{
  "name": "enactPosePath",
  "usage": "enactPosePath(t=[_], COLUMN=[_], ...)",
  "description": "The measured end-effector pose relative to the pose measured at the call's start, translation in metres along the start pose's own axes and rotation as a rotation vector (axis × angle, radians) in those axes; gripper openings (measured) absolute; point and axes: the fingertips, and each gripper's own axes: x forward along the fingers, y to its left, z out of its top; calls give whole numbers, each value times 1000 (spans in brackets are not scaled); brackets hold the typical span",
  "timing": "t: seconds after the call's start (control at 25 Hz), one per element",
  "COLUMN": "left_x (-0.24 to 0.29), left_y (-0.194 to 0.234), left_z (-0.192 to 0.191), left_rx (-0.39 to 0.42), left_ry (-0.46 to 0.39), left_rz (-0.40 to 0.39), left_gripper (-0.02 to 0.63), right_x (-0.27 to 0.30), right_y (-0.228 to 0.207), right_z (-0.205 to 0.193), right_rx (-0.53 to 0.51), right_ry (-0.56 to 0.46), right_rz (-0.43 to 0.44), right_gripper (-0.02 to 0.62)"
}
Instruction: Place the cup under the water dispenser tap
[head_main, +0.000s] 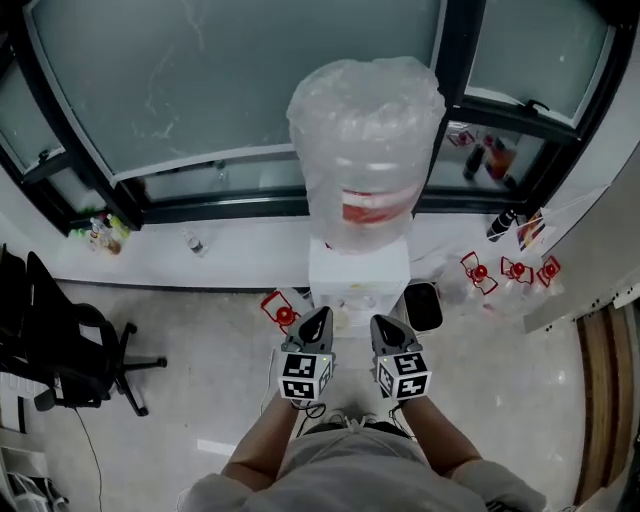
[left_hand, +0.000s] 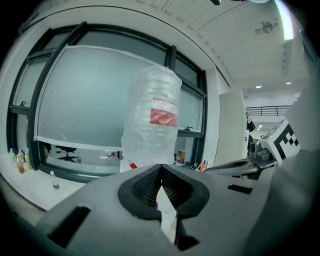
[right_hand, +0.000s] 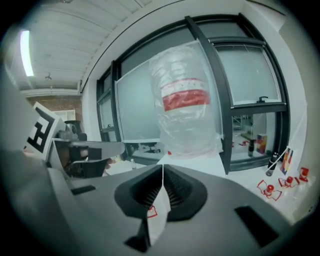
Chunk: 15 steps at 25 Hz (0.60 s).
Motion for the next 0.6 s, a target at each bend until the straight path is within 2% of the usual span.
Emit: enactPosePath(t=[0.08, 0.28, 0.6], left_x=[-1, -10, -21], left_y=[5, 10, 11], left_z=[24, 75, 133], left_rx=[28, 27, 103], left_ry=[-28, -80, -171], left_rz=[0, -9, -6], left_gripper=[20, 20, 20], right_x=[0, -8, -21], right_y=[-1, -4, 5], right_z=[24, 75, 134], right_rx=[-9, 7, -80], right_ry=[-48, -138, -248], right_rz=[-11, -45, -54], right_gripper=[29, 28, 28])
